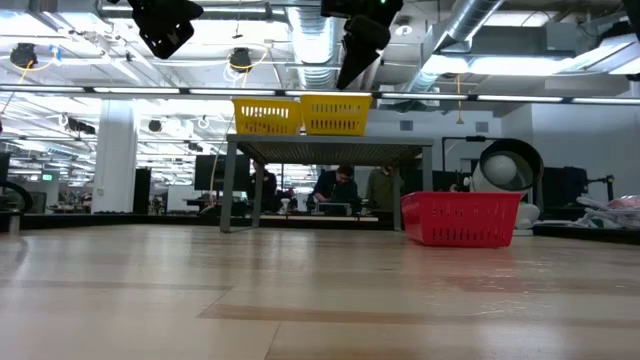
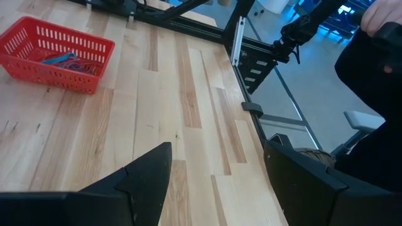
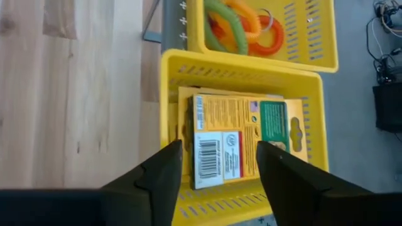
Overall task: Pick & Place Office Desk Supplies
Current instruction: Put the red bin on the shelf
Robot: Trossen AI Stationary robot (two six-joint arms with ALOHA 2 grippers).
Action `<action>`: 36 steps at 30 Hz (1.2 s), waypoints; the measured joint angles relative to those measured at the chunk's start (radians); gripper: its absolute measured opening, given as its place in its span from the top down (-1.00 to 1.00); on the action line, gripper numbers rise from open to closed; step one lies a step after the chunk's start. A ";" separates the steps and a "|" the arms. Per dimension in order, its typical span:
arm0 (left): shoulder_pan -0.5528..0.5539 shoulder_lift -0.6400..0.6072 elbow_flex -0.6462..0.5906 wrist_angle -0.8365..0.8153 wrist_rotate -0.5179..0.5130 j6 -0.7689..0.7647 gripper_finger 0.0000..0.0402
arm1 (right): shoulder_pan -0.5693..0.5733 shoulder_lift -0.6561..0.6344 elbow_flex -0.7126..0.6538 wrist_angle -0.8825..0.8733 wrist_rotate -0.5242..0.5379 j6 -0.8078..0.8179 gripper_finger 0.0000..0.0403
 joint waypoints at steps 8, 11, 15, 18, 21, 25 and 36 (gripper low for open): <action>0.000 0.000 0.000 -0.009 0.000 0.000 -0.24 | 0.026 -0.075 0.000 -0.029 0.002 0.016 -0.08; 0.000 0.000 0.000 -0.010 0.000 0.000 -0.24 | 0.052 -0.132 0.000 -0.029 0.002 0.044 -0.07; 0.000 0.000 0.000 -0.009 0.000 0.005 -0.24 | 0.105 -0.198 0.000 -0.028 0.002 0.084 -0.06; 0.000 0.000 0.000 -0.008 0.000 0.043 -0.24 | 0.155 -0.223 0.000 -0.029 0.000 0.103 -0.06; 0.000 0.000 0.000 -0.008 -0.001 0.081 -0.24 | 0.206 -0.232 0.000 -0.029 0.000 0.102 -0.06; 0.001 -0.005 0.000 -0.009 -0.009 0.131 -0.24 | 0.256 -0.227 -0.008 -0.033 -0.002 0.098 -0.06; 0.001 -0.218 -0.035 0.020 -0.119 0.250 -0.24 | 0.239 -0.355 -0.266 0.181 -0.141 0.066 -0.06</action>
